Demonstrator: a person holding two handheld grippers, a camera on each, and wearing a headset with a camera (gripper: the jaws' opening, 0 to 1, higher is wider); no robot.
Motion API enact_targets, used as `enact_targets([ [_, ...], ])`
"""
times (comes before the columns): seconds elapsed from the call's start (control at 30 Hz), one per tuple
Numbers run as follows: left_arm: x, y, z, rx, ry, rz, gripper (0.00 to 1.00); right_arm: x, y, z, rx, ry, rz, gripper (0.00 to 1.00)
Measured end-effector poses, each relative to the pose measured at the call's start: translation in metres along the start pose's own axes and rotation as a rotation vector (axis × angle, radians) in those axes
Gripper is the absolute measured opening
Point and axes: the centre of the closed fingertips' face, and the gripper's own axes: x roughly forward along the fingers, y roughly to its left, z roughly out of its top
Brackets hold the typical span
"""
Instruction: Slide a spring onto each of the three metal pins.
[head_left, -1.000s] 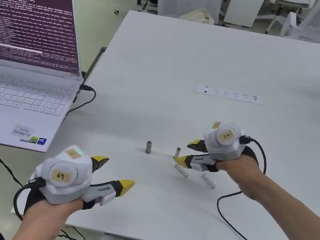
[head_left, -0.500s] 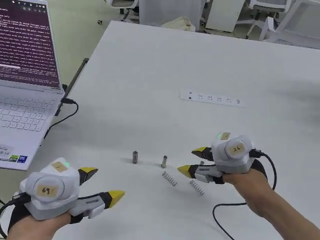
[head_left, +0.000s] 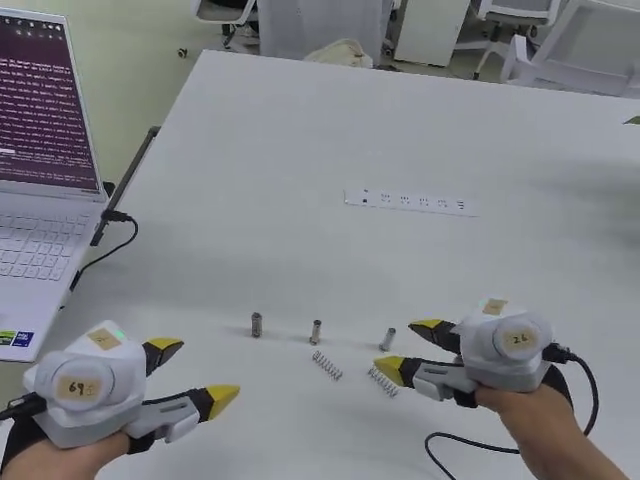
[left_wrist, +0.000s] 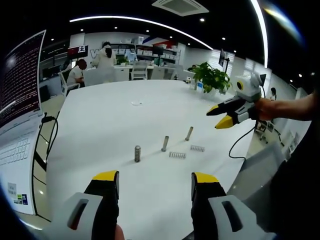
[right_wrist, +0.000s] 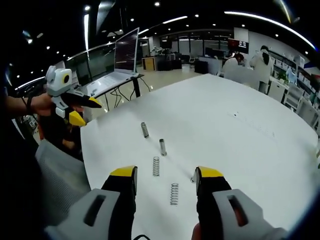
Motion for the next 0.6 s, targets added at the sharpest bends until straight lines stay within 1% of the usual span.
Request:
enact_targets([
  [0.23,0.001,0.002,-0.002,-0.009,0.002,0.009,0.55,-0.019,-0.004,-0.017,0.102,-0.014,-0.037,0.50],
  [0.4,0.002,0.001,-0.002,-0.012,0.004,0.008,0.56,-0.029,-0.001,-0.027,0.121,-0.010,-0.050,0.53],
  [0.6,0.006,0.000,-0.002,-0.010,0.007,0.003,0.56,-0.039,0.003,-0.030,0.131,-0.015,-0.055,0.56],
])
